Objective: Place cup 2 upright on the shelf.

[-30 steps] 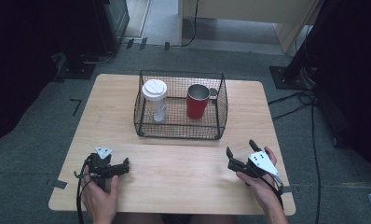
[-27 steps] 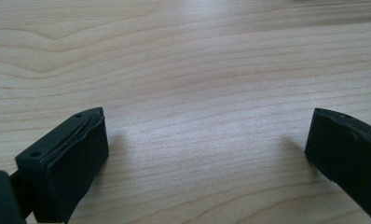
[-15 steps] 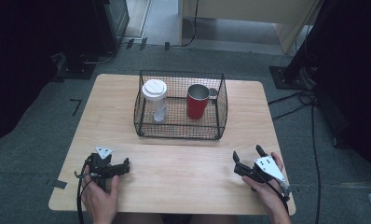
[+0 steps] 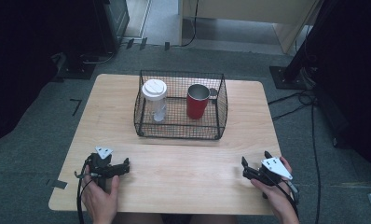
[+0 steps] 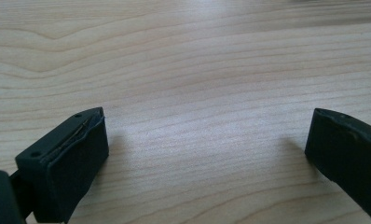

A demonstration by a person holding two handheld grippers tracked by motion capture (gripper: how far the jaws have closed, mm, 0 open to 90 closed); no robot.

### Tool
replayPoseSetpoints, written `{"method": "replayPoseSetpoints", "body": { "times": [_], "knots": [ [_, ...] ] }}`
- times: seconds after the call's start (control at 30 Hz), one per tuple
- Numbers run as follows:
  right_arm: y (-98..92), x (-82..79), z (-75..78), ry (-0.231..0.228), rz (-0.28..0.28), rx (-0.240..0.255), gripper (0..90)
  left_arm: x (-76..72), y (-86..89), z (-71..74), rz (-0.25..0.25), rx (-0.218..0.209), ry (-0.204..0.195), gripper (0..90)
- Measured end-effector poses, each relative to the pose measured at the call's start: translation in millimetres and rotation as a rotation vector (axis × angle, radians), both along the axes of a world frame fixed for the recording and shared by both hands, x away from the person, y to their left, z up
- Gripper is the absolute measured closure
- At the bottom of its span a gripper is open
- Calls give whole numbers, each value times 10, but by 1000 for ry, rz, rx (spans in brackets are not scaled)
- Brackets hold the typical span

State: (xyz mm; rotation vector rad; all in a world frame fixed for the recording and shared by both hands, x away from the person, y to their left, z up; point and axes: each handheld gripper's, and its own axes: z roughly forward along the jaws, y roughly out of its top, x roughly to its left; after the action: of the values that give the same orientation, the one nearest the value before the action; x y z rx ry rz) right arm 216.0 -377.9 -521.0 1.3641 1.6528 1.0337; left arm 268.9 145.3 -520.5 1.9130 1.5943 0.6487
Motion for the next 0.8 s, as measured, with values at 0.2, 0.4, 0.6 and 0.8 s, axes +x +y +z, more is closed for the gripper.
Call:
{"method": "replayPoseSetpoints", "body": {
  "times": [0.2, 0.4, 0.6, 0.8],
  "knots": [
    [-105, -37, -12, 102, -17, -39, 92, 0, 0, 0, 0, 0, 0, 1],
    [-188, -63, -39, 235, -33, -47, 93, 0, 0, 0, 0, 0, 0, 1],
    [-285, -93, -59, 326, -55, 46, 142, 0, 0, -1, 0, 0, -1, 1],
    [-302, -133, -58, 329, -64, 72, 145, 0, 0, 0, 0, 0, 0, 1]
  ]
}}
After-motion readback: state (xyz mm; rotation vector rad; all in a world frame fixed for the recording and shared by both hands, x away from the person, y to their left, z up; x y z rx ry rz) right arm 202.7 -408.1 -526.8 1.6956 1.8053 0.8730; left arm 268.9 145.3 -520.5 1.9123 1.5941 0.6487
